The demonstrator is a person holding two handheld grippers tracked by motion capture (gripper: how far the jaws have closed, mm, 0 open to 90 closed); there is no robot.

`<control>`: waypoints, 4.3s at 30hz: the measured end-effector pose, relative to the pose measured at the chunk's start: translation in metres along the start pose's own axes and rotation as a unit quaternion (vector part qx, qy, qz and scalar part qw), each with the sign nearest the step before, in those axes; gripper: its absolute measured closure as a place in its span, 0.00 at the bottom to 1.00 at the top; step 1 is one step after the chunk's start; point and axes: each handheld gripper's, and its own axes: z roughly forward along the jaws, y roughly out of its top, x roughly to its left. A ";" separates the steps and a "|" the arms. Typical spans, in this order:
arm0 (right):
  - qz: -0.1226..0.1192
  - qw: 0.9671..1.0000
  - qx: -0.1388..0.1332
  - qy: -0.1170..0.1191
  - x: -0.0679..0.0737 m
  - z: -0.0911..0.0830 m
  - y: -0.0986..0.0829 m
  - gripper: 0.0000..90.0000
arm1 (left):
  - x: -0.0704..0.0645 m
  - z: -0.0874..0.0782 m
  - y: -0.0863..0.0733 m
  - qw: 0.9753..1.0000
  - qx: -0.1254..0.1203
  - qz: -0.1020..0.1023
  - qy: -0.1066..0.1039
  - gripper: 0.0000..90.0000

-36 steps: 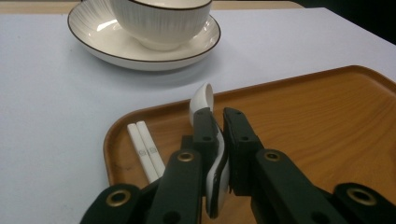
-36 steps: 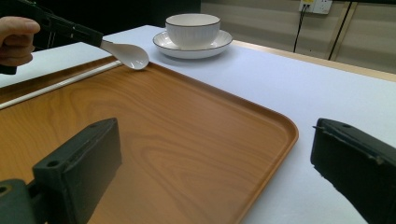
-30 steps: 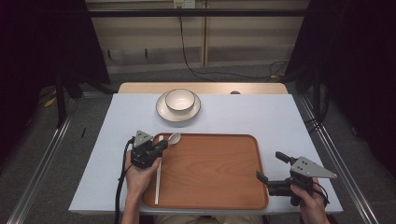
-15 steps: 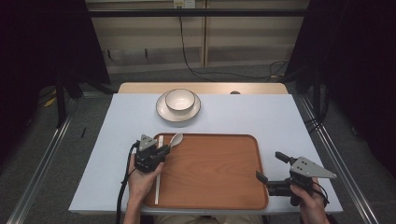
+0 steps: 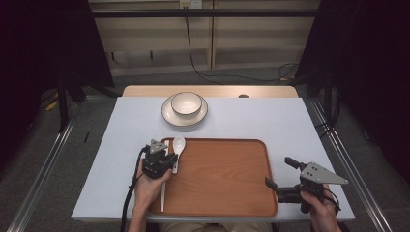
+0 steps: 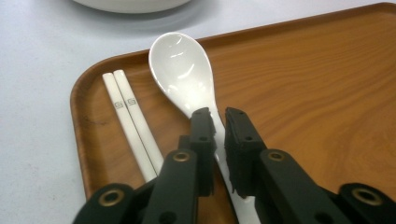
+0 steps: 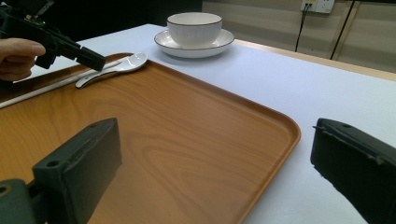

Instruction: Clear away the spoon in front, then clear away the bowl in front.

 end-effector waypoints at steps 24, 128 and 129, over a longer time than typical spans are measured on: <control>0.001 1.000 -0.001 -0.003 0.000 0.000 0.000 0.02 | 0.025 -0.005 0.013 0.994 -0.102 -0.025 0.009 0.30; 0.003 1.000 -0.002 0.008 -0.001 0.001 -0.001 0.02 | 0.096 0.128 0.136 0.991 0.052 -0.123 0.025 0.77; 0.003 1.000 -0.002 0.007 -0.001 0.001 -0.001 0.02 | 0.096 0.128 0.136 0.991 0.053 -0.123 0.027 0.80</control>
